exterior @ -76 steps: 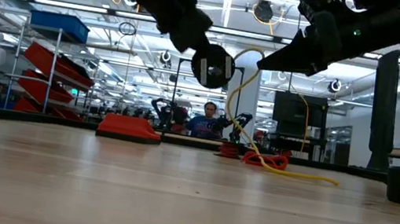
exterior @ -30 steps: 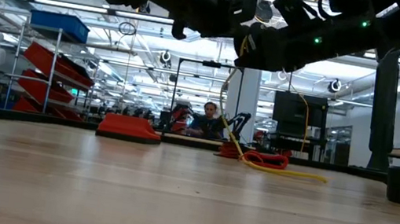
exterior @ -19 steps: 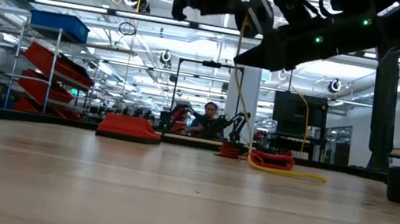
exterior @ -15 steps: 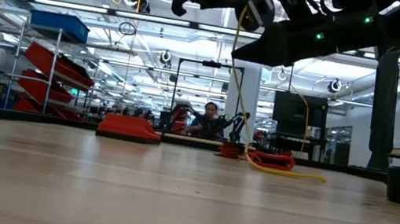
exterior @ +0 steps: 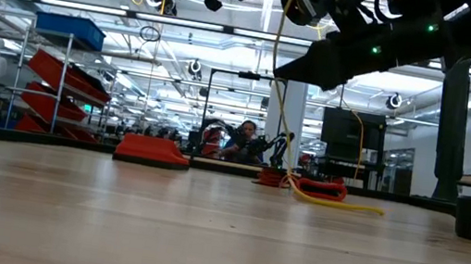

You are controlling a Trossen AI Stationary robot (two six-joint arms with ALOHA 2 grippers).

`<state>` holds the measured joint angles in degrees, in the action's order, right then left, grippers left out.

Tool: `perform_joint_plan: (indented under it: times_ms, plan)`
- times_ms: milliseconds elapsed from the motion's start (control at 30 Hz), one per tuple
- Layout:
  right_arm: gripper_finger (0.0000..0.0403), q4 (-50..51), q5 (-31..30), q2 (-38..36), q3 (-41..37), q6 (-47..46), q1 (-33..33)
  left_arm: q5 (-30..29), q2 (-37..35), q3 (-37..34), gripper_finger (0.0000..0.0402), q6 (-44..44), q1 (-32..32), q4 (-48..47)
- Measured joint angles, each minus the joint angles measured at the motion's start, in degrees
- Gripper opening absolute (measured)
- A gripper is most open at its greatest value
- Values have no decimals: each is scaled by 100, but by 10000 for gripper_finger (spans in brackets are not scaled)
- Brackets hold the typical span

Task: Coil cords
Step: Coil the yellow wire onto spool

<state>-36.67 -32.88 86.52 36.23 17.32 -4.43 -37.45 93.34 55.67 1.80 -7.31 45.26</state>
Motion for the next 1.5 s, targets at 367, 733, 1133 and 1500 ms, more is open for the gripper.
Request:
perform_joint_plan:
  times_ms: [367,733,1133,1500]
  plan:
    - [36,184,7,-1,-2,12,46,29,-415,-1,0,55,-188,-293]
    - [36,329,20,-2,-2,-123,181,138,-422,-1,0,15,-265,-292]
    - [4,971,-31,-2,-2,-364,184,180,-496,-1,0,182,-415,-1200]
    - [1,1714,-11,-4,-2,-1089,180,177,-945,-3,0,467,-716,-3212]
